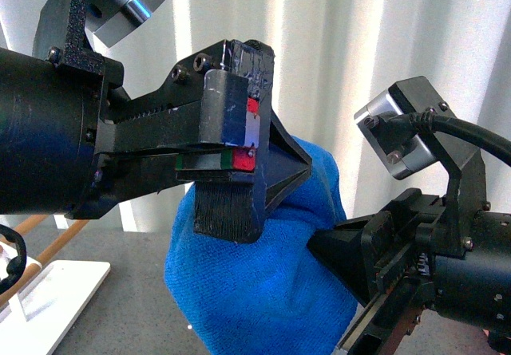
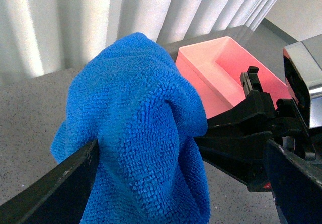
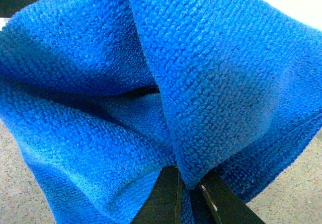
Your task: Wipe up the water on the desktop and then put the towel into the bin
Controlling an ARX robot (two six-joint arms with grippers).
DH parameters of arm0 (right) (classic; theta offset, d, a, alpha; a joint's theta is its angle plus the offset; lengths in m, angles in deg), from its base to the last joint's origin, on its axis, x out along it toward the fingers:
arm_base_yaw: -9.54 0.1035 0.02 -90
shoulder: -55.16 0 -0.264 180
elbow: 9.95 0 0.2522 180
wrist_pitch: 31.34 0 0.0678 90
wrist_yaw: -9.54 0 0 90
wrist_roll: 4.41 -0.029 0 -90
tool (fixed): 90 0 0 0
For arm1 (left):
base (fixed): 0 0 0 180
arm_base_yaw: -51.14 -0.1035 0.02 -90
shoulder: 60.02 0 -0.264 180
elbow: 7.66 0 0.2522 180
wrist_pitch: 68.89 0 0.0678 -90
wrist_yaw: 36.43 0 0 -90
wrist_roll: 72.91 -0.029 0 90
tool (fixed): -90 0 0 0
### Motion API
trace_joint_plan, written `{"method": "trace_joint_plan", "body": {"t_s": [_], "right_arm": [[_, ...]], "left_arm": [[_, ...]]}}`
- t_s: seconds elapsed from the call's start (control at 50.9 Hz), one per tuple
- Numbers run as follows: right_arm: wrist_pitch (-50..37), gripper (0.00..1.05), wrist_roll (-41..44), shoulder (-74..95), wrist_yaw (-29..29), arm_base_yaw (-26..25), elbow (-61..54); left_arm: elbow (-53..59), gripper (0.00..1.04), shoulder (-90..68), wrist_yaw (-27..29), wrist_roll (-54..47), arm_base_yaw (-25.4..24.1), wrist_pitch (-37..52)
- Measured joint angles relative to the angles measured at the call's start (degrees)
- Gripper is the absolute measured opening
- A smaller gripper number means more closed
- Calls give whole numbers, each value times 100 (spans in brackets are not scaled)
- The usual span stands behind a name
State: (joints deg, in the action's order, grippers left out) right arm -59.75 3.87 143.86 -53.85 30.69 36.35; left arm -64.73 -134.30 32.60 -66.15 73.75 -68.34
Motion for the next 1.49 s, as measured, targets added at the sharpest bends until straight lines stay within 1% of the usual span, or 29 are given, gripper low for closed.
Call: {"method": "trace_joint_plan", "body": {"t_s": [0.098, 0.138, 0.157, 0.177, 0.196, 0.216, 0.236, 0.255, 0.295, 0.314, 0.334, 0.354, 0.393, 0.531, 0.648, 0.707, 1.002, 1.199, 1.218, 1.257, 1.277, 1.336, 1.454, 1.493], "right_arm": [[-2, 3, -24, 0, -7, 13, 0], [-2, 3, -33, 0, -9, 17, 0], [-2, 3, -42, 0, -9, 20, 0], [-2, 3, -48, 0, -9, 22, 0], [-2, 3, -55, 0, -9, 24, 0], [-2, 3, -63, 0, -13, 28, 0], [-2, 3, -63, 0, -13, 31, 0], [-4, 3, -66, 0, -11, 37, 0], [-7, 3, -66, 0, -4, 42, 2], [-7, 3, -66, 0, -4, 44, 2], [-7, 3, -68, 0, -4, 42, 4], [-7, 3, -68, 0, -7, 42, 2], [-9, 3, -72, 0, -15, 39, 2], [-9, 3, -92, 0, -33, 28, 4], [-7, 3, -107, -4, 2, 28, 4], [-7, 3, -107, -20, 2, 4, 4], [-4, 3, -111, -59, 26, -50, 4], [-4, 3, -129, -87, 44, -125, 4], [-4, 3, -136, -98, 52, -131, 2], [-4, 3, -149, -129, 63, -157, 2], [-4, 3, -151, -142, 72, -166, 2], [-2, 3, -157, -173, 81, -192, 2], [7, 3, -173, -205, 96, -234, 2], [24, 3, -170, -216, 94, -249, 0]], "left_arm": [[0, 98, 0, 0, 0, 0, 0], [22, 97, -7, 210, -59, 37, 85], [116, 94, -7, 734, -103, 122, 387], [177, 92, -2, 1014, -144, 155, 586], [323, 89, 13, 1602, -249, 192, 979], [404, 87, 26, 1742, -264, 199, 1174], [570, 83, 66, 2371, -352, 205, 1517], [658, 82, 92, 2601, -380, 205, 1670], [1012, 75, 249, 3383, -457, 162, 2159], [1172, 71, 343, 3681, -487, 114, 2323], [1246, 69, 389, 3755, -492, 85, 2391], [1379, 66, 485, 4000, -514, 22, 2485], [1556, 61, 634, 4083, -531, -81, 2566], [2181, 39, 1163, 3877, -570, -468, 2680], [2793, 12, 1705, 3467, -608, -831, 2693], [2944, 3, 1893, 3357, -608, -938, 2686], [3545, 4, 2756, 2927, -634, -1410, 2411], [3864, 4, 3486, 2649, -634, -1683, 2000], [3886, 4, 3547, 2599, -632, -1722, 1963], [3932, 4, 3713, 2229, -634, -1978, 1843], [3952, 4, 3777, 2166, -634, -2059, 1797], [4006, 4, 3967, 2129, -634, -2188, 1666], [4081, 4, 4266, 2118, -634, -2247, 1449], [4181, 4, 4288, 2120, -634, -2249, 1565]]}}
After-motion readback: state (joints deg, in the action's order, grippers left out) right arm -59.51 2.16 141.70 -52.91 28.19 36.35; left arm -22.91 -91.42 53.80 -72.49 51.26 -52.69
